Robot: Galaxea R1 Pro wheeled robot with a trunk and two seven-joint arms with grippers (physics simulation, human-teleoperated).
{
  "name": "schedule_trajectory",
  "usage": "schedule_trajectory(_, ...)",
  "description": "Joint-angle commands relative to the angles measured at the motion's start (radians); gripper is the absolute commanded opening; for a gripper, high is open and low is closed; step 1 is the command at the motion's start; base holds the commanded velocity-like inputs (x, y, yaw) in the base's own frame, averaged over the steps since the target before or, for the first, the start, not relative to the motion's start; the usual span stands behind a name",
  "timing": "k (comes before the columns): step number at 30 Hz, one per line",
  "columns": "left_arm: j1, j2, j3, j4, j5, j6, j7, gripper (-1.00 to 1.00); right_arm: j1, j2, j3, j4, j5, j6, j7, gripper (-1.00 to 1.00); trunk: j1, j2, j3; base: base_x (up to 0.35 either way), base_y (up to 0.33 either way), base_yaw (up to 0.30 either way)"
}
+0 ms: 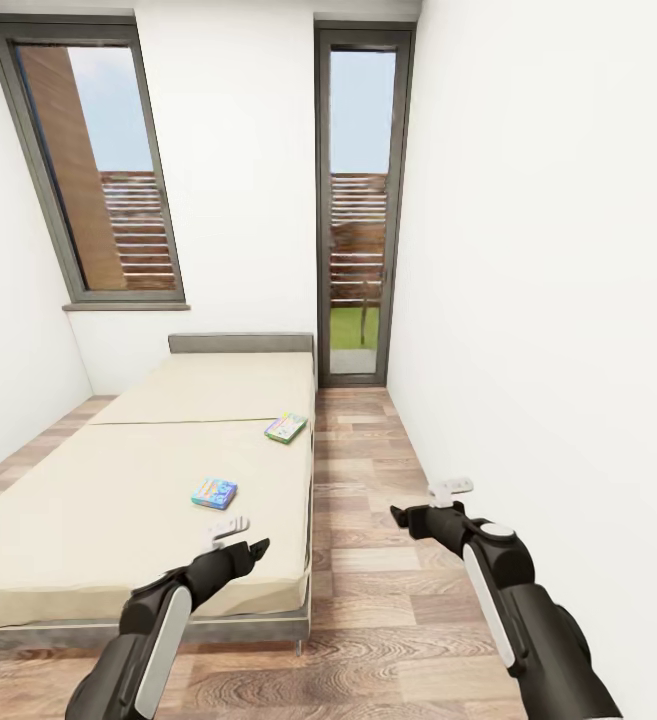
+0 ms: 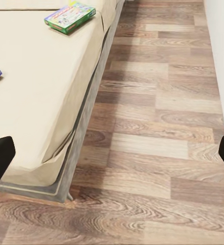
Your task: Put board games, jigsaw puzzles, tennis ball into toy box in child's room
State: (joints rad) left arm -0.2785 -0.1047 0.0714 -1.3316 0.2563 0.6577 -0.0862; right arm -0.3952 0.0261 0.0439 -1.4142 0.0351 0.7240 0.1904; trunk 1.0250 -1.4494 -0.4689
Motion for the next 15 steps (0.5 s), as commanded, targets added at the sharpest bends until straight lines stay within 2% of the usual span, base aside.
schedule_trajectory(1, -0.001, -0.001, 0.009, -0.001, 0.0, 0.006, -0.006, 1.0, -0.001, 0.0, -0.001, -0.007, 0.004, 0.005, 0.005, 1.0, 0.0, -0.001, -0.001, 0.0, 0.0, 0.018)
schedule_trajectory(15, -0.001, -0.001, 0.009, -0.001, 0.0, 0.006, -0.006, 1.0, -0.001, 0.0, -0.001, -0.014, 0.004, 0.005, 0.005, 1.0, 0.0, -0.001, -0.001, 0.0, 0.0, 0.018)
